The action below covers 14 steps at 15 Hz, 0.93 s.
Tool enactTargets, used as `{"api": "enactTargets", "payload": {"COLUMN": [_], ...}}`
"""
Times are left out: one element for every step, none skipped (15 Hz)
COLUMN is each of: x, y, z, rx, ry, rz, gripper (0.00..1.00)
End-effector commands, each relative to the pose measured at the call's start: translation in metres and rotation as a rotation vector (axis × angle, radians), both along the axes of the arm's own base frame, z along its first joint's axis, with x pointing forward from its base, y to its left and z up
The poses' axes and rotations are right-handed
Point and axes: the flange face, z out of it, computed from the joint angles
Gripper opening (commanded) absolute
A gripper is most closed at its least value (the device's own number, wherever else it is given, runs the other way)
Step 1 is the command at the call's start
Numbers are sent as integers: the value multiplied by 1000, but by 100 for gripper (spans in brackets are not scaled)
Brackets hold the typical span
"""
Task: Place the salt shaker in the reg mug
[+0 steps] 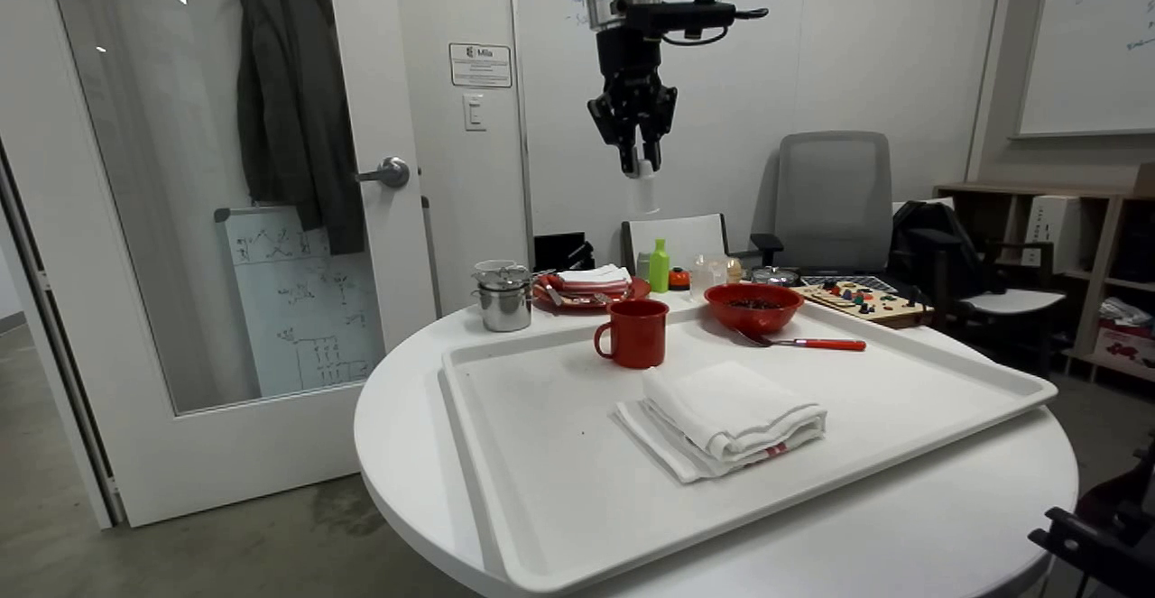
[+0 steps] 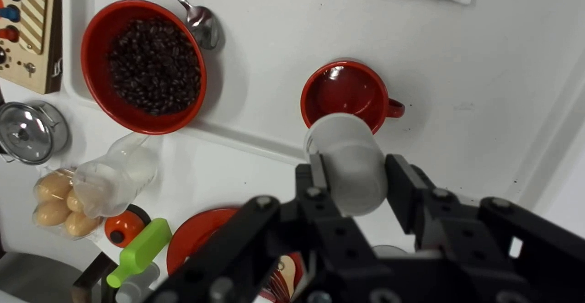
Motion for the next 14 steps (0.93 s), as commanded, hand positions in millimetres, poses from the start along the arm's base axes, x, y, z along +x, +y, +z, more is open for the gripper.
{"api": "enactTargets", "payload": {"x": [13, 15, 16, 18, 11, 7, 5, 1, -2, -7, -11, -14, -17, -17], "y": [5, 6, 6, 7, 3, 4, 3, 2, 1, 2, 2, 3, 3, 3], "z": [3, 3, 3, 3, -38, -48, -62, -81, -96, -111, -123, -133, -140, -142], "rx": [-14, -13, -12, -9, -23, -19, -22, -24, -25, -27, -29, -29, -29, -27], "ry": [40, 42, 44, 45, 35, 51, 66, 87, 106, 125, 139, 151, 159, 160], "rz": [18, 20, 21, 17, 8, 8, 6, 3, 2, -1, -1, 1, 4, 9], "gripper": [14, 14, 14, 14, 14, 14, 14, 14, 14, 14, 14, 15, 14, 15]}}
